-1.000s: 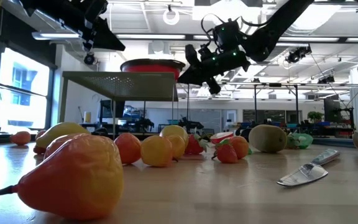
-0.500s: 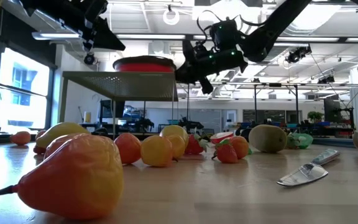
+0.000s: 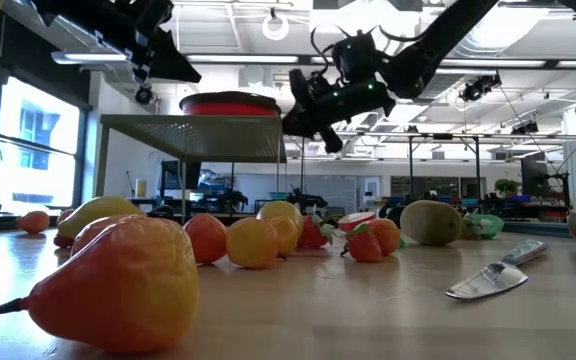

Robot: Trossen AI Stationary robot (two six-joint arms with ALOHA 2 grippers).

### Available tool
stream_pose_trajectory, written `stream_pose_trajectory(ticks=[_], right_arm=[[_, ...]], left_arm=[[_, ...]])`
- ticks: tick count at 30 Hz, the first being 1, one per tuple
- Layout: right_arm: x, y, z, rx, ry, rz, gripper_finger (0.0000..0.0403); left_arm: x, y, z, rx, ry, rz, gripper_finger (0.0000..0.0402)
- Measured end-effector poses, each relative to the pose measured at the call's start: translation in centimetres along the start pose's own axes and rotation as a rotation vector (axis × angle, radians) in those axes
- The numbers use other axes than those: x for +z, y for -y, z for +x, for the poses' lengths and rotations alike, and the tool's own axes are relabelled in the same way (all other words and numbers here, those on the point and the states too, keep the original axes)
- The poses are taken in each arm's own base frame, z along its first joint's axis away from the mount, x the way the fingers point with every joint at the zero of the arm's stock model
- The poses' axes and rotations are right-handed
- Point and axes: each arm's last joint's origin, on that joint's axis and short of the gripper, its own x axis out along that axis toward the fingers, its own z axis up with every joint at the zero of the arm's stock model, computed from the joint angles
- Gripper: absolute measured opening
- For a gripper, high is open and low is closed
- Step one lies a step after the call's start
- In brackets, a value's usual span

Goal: Pick & Place Fruit
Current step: Put the red strainer on the shelf, then put the kiwi into the red strainer on the shelf

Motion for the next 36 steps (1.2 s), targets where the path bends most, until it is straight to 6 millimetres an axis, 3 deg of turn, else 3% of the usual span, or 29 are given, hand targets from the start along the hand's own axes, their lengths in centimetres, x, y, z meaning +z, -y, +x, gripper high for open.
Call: stream_pose_trajectory(ticks=[6,14,24,36], right_arm=[[-0.4,1.0,-0.2,-0.06,-0.064,0.016,0.0002],[-0.1,0.6,-0.6,-0.015,-0.084,-0.01,0.0002],[2.4,-2.3,-4.4,-0.094,-0.13,-0.152,0.0002],[2.2,-6.8,-8.3,-0.219,-0.224,-0.271,0.0002]], left_arm=[[0.0,0.0,0.0,0.0,-0.003,0.001,0.001],[0.0,0.0,0.0,-0.008,-0.003,0.004,0.001],[-0.1,0.0,0.0,-0.01,-0.01,0.004,0.001],[-0.4,0.0,0.0,-0.009,-0.045,0.012,0.001]])
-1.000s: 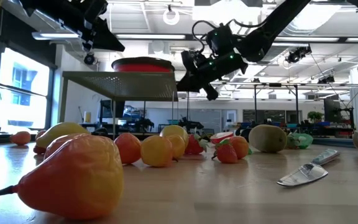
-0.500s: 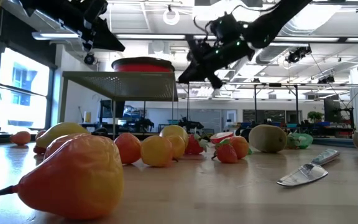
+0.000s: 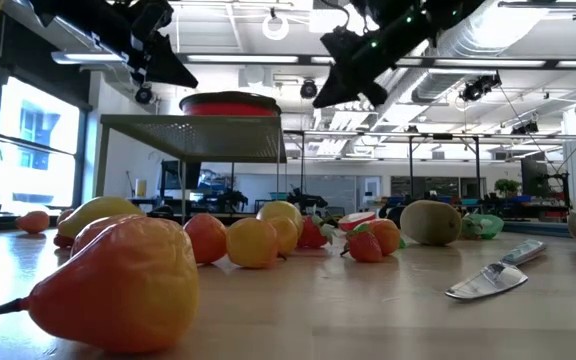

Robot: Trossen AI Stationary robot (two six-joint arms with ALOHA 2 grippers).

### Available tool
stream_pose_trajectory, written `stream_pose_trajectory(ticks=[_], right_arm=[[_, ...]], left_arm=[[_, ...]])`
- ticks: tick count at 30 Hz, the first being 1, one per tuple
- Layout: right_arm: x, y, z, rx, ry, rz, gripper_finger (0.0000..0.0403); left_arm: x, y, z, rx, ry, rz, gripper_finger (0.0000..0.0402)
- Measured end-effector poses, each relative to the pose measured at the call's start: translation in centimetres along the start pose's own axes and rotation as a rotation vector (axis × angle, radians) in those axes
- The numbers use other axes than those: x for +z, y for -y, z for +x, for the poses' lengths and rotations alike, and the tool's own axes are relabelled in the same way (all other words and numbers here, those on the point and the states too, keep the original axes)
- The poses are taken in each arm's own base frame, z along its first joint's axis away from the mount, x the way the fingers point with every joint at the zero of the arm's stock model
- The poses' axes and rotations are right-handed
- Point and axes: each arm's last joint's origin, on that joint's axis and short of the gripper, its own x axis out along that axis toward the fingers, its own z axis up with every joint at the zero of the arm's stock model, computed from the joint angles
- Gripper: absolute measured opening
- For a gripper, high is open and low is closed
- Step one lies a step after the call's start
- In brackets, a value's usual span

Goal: Pick & Place Fruit
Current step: Put the kiwi into the red strainer on the shelf

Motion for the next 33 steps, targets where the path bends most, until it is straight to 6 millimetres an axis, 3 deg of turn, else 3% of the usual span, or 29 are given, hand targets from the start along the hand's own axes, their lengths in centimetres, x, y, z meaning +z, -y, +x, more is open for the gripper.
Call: stream_pose_trajectory(ticks=[18,27,33], right_arm=[[-1.7,-2.0,-7.7,-0.177,-0.198,0.0,0.0002],[-2.4,-2.0,-8.5,-0.134,-0.287,0.023,0.0002],[-2.8,-2.4,-8.5,0.007,-0.365,0.075,0.0002]], left_arm=[[0.0,0.0,0.0,0.0,0.001,0.05,0.001],[0.0,0.0,0.0,-0.01,0.0,0.015,0.001],[0.0,0.4,0.0,-0.148,-0.003,0.009,0.001]])
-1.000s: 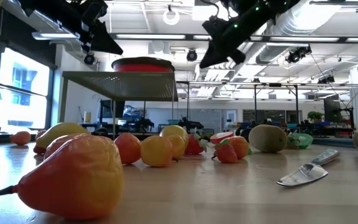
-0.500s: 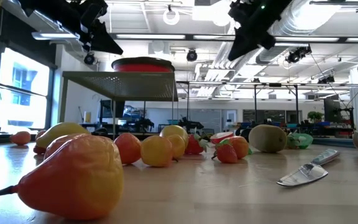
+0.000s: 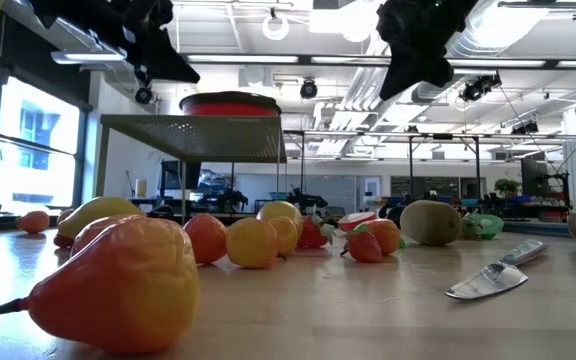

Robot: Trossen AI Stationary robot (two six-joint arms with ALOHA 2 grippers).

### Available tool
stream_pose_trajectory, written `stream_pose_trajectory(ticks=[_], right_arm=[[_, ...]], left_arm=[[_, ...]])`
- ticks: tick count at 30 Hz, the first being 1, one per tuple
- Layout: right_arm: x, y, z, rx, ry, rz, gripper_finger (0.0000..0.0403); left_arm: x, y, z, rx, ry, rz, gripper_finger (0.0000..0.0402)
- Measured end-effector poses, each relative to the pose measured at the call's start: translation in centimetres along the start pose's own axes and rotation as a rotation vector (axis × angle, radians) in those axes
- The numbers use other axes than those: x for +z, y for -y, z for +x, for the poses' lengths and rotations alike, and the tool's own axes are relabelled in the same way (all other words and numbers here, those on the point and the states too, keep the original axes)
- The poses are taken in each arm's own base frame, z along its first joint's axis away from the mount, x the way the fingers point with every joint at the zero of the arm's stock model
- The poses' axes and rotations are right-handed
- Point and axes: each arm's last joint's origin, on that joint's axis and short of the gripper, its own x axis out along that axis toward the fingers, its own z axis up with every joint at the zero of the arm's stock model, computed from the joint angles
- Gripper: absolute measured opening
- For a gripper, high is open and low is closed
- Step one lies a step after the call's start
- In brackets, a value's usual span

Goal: Pick & Place Fruit
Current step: Put the kiwi into the red strainer on the shelf

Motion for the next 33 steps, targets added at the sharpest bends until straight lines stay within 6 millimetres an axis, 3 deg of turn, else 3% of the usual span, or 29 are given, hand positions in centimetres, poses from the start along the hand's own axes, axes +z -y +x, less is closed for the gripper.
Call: stream_pose_trajectory(ticks=[9,17,27,33], right_arm=[[-0.1,-0.1,0.0,0.028,-0.017,-0.002,0.0002],[-1.3,0.1,-0.1,0.001,-0.141,0.149,0.0002],[-2.7,-1.7,-0.4,-0.005,-0.21,0.194,0.0002],[-3.2,-2.5,-0.5,0.007,-0.213,0.159,0.0002]], left_arm=[[0.2,0.6,0.0,-0.174,0.017,-0.005,0.001],[-0.4,3.4,0.4,-0.283,0.111,0.05,0.001],[-1.4,6.0,0.1,-0.342,0.084,0.087,0.001],[-1.4,6.2,0.0,-0.352,0.084,0.096,0.001]])
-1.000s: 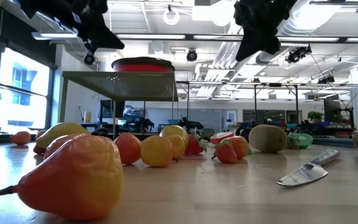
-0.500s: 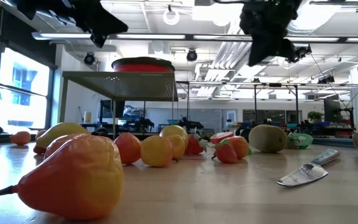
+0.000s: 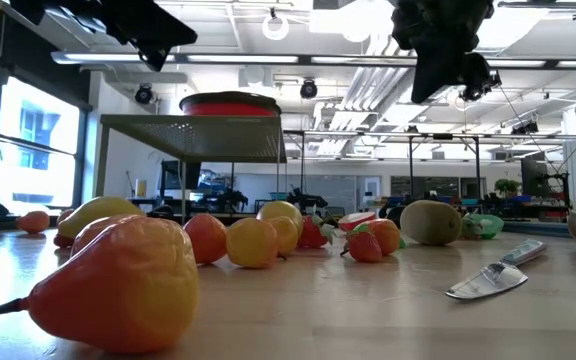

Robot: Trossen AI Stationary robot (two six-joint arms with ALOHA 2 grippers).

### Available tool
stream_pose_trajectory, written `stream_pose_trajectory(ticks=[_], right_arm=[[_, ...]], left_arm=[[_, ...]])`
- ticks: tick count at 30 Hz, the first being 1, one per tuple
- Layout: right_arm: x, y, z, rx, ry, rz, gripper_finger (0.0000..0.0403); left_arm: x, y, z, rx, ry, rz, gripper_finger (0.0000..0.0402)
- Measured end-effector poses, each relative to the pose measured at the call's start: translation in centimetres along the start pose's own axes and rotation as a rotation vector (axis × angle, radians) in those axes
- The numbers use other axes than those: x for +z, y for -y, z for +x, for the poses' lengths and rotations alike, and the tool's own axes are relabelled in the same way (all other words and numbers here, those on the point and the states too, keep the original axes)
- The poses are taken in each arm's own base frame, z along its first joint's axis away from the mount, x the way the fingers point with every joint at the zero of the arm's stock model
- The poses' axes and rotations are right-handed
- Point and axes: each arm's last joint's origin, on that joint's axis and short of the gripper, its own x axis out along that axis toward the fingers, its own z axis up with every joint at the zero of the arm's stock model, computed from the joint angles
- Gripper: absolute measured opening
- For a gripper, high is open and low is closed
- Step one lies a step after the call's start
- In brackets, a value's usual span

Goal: Pick & Place Fruit
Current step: Put the kiwi into the red strainer on the shelf

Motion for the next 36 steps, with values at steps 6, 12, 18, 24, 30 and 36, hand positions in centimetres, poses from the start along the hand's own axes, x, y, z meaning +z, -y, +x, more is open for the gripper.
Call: stream_pose_trajectory(ticks=[6,12,18,24,30,36], right_arm=[[-0.1,-0.2,0.0,0.006,-0.002,-0.103,0.0002],[0.2,-0.4,0.0,0.019,0.038,-0.159,0.0002],[0.3,-0.3,0.1,-0.023,0.063,-0.11,0.0017],[0.3,-0.3,0.9,-0.053,0.025,-0.059,0.0098],[0.3,-0.4,1.8,-0.098,0.022,-0.038,0.0201],[0.4,-0.5,2.4,-0.121,0.022,-0.044,0.0275]], left_arm=[[0.0,0.0,0.0,0.002,0.0,0.0,0.001],[0.0,0.0,0.0,0.002,0.0,0.0,0.001],[0.0,0.0,0.0,0.002,-0.001,0.0,0.001],[0.0,0.0,0.0,0.002,-0.001,0.0,0.001],[0.0,0.0,0.0,0.002,-0.001,0.0,0.001],[0.0,0.0,0.0,0.002,0.0,0.0,0.001]])
